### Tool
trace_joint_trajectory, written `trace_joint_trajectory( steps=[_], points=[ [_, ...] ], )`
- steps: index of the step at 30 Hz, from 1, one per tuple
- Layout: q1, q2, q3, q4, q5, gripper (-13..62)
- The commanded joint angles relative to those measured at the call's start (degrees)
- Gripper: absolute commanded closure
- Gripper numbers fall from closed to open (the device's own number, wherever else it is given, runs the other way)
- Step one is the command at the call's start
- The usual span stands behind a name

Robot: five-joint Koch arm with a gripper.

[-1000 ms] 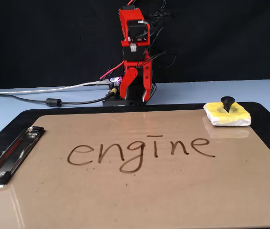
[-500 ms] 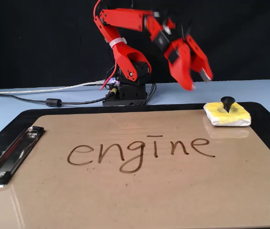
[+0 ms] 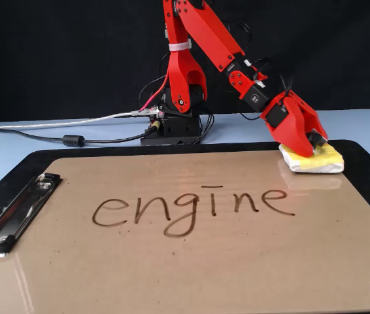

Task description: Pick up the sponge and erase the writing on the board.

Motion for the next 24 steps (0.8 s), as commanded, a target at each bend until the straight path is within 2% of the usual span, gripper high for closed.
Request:
trace_joint_trajectory(
  steps=[1, 2, 6, 10, 12, 14, 16, 18, 21, 24],
  points=[
    [-0.79, 0.97, -1.14, -3.34, -0.26, 18.6],
    [-0.7, 0.97, -1.14, -3.34, -0.26, 22.7],
    [2.46, 0.97, -1.14, -7.12, 0.0, 56.2],
    [4.39, 1.32, -1.67, -9.32, 2.29, 57.4],
    [4.75, 5.62, -3.16, -6.59, 2.11, 57.4],
    [8.44, 11.95, -5.1, 4.04, 2.11, 57.4],
    [19.42, 23.12, -8.88, 24.26, 2.72, 57.4],
    [35.24, 29.79, -13.62, 41.13, 7.56, 57.4],
    [59.33, 30.76, -13.97, 41.84, 20.83, 57.4],
    [74.09, 29.09, -11.95, 34.45, 24.79, 57.4]
  ],
)
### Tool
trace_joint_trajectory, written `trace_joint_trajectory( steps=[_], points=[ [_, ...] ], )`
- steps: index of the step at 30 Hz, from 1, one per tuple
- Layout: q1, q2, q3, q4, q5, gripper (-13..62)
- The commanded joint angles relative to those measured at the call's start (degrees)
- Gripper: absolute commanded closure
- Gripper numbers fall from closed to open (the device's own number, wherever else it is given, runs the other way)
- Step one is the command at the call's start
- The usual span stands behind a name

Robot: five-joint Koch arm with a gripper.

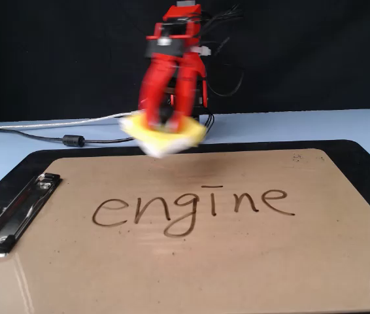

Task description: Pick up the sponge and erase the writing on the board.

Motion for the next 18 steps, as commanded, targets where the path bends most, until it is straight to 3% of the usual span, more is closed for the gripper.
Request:
trace_joint_trajectory(
  steps=[1, 5, 9, 14, 18],
  points=[
    [5.98, -0.44, 1.14, -11.07, 1.05, 57.4],
    [12.66, -10.02, 10.11, -34.1, 0.26, 57.4],
    [13.8, -21.53, 14.68, -50.71, -8.96, 57.3],
    [13.54, -23.64, 17.84, -54.05, -9.93, 57.3],
    [12.04, -37.35, 5.98, -54.4, -12.66, 57.3]
  ],
)
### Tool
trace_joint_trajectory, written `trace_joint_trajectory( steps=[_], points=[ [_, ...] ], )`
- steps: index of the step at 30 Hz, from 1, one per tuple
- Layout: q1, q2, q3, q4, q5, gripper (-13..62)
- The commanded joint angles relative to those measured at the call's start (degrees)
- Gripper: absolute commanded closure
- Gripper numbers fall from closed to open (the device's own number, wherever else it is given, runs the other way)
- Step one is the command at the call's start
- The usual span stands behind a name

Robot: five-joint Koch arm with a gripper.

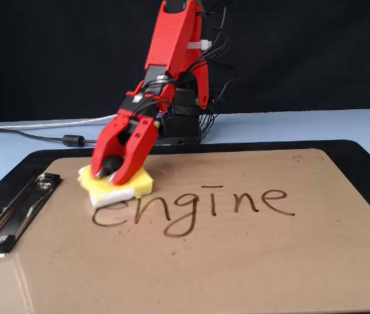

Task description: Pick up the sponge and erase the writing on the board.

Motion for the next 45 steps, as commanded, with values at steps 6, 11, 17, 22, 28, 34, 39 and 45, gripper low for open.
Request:
trace_joint_trajectory(
  steps=[6, 11, 17, 22, 28, 34, 39, 45],
  points=[
    [-2.02, -12.3, -12.3, -3.16, -5.8, 57.4],
    [1.58, 0.88, 7.65, -10.11, -6.5, 57.3],
    [0.18, -20.92, -8.7, -23.12, -7.73, 57.4],
    [-3.43, -34.45, -27.69, -21.18, -8.09, 57.3],
    [2.81, -13.01, -0.7, -21.09, -7.82, 57.3],
    [4.57, -6.59, 9.23, -21.62, -7.82, 57.4],
    [2.9, -24.7, -10.37, -21.71, -8.0, 57.4],
    [-3.43, -22.59, -7.82, -21.71, -10.9, 57.3]
  ],
)
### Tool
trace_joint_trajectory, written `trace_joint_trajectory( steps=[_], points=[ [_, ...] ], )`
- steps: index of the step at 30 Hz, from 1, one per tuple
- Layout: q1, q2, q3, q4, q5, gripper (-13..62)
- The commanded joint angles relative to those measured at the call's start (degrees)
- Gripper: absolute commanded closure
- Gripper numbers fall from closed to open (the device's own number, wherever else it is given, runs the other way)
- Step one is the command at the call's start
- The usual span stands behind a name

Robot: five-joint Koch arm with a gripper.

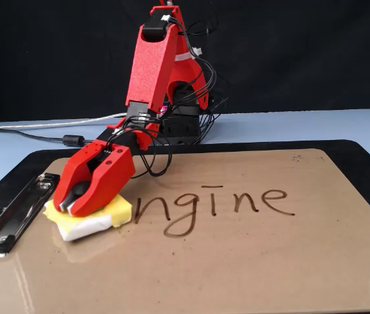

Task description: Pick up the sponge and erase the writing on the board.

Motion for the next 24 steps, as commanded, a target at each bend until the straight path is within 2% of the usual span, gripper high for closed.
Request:
trace_joint_trajectory(
  steps=[1, 5, 7, 10, 15, 17, 20, 24],
  points=[
    [-0.44, 8.53, 9.4, 0.0, -2.46, 57.4],
    [-0.62, 28.56, 28.74, 0.53, -2.29, 57.3],
    [-1.05, 30.59, 31.11, 0.53, -2.55, 57.4],
    [-4.39, 23.64, 24.87, 0.18, -2.64, 57.4],
    [-8.0, 0.09, -2.64, 0.44, -2.64, 57.3],
    [-7.65, -1.49, -5.1, 0.62, -2.64, 57.3],
    [-7.03, 5.45, 3.78, 0.26, -2.46, 57.3],
    [-0.09, 24.43, 23.38, 0.62, -2.11, 57.3]
  ],
)
